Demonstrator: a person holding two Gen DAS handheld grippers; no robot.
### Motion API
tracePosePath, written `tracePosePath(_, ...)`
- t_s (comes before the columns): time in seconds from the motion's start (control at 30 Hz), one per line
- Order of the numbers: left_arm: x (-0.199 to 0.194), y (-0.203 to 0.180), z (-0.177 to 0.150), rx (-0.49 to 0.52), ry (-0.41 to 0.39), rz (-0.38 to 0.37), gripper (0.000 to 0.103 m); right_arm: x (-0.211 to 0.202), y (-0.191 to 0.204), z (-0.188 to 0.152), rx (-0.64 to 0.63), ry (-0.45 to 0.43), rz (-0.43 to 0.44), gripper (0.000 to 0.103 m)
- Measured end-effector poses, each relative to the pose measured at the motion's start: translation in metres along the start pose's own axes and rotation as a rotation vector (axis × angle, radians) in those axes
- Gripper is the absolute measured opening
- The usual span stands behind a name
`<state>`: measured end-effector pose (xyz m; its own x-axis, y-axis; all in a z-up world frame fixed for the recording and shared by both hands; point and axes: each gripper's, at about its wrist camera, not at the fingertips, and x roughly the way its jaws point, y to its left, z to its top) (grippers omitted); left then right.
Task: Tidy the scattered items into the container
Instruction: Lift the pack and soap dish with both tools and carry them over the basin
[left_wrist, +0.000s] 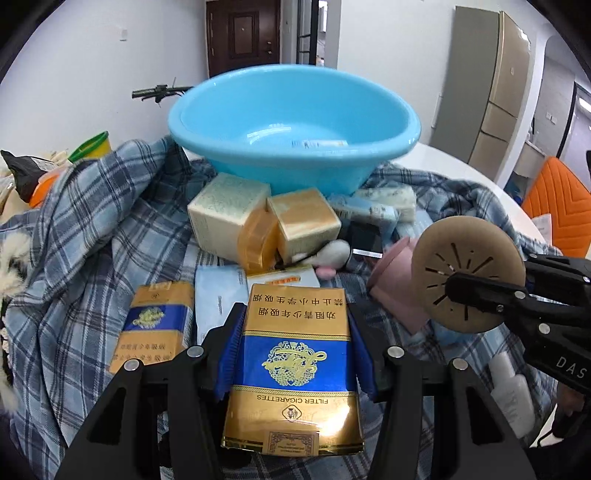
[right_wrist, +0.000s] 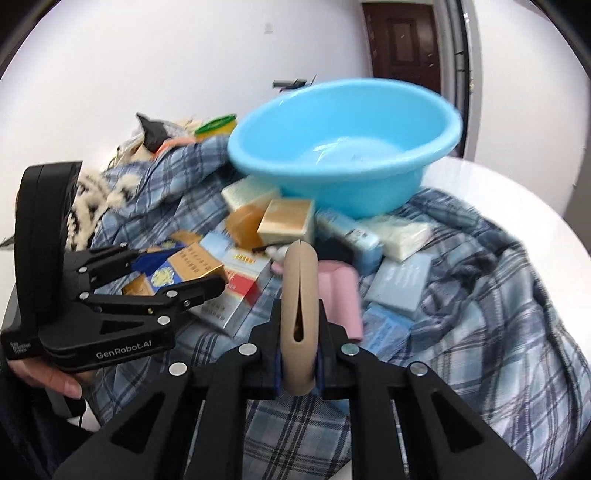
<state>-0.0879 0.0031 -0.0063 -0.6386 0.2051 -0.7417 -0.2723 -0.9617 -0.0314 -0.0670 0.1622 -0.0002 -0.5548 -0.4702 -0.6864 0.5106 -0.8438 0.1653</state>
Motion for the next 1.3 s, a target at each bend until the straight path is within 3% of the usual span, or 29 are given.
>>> tracePosePath(0.3,-0.053,-0.005,0.051,-0.021,-0.222,0.036,0.055,-0.048,0.005,0.038,0.005,-0.200,-0.025,0.012)
tracePosePath(0.53,-0.093,0.000,0.066,-0.040,-0.344,0.070,0.055,-0.084,0.017,0.057,-0.024,-0.329,-0.071,0.012)
tracePosePath(0.97,-0.086,0.000,0.088,-0.026,-0.352,0.075,0.055,-0.094,0.016,0.073,-0.041,-0.369,-0.102,0.012)
tracePosePath(1.13,-0.071,0.008,0.120,-0.028,-0.374,0.069,0.055,-0.088,0.011,0.108,-0.074,-0.430,-0.143,0.012)
tracePosePath(1.3,-0.050,0.032,0.175,-0.082,-0.355,-0.006,0.055,-0.064,-0.009,0.153,-0.037,-0.421,-0.141,0.012)
